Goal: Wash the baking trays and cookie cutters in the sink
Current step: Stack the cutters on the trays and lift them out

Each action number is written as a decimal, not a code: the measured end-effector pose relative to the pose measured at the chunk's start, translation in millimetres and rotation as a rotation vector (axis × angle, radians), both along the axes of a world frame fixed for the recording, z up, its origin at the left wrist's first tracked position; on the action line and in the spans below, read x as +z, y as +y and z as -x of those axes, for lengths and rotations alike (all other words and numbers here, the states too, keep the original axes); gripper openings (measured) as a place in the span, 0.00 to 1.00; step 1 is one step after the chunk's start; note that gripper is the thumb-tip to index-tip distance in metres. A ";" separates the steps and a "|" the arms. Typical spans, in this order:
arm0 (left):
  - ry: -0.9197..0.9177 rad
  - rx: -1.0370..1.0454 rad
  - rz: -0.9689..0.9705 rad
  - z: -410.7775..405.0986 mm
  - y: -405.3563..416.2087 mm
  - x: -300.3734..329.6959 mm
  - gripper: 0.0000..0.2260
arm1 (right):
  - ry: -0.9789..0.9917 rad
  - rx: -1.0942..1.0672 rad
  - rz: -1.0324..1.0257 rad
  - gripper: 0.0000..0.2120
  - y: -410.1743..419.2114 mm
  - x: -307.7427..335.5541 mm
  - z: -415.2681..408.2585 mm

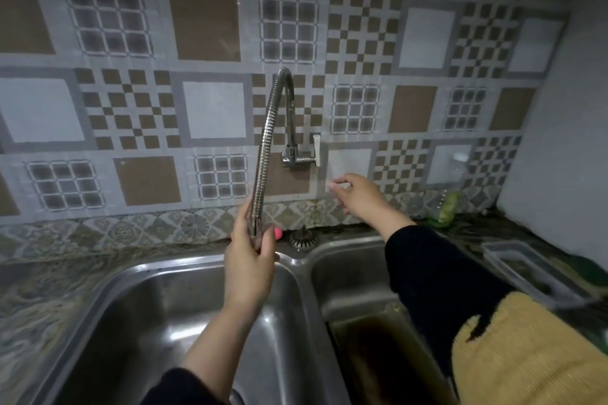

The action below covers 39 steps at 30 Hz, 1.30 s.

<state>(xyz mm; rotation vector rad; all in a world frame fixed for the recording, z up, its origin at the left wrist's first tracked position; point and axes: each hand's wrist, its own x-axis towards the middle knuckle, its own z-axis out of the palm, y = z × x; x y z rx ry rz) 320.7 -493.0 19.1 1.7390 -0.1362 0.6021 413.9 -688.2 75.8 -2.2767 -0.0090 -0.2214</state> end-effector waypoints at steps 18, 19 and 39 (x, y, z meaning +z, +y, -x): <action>0.622 -0.499 -0.586 44.2 -201.5 -91.1 0.15 | 0.578 -0.199 0.123 0.19 -204.5 -117.4 170.5; 0.623 -0.490 -0.635 43.0 -216.4 -99.1 0.15 | 0.605 -0.186 0.129 0.21 -212.6 -125.8 168.8; 0.681 -0.435 -1.266 -81.0 -345.1 -205.6 0.17 | 0.586 0.027 0.443 0.27 -237.3 -282.5 103.3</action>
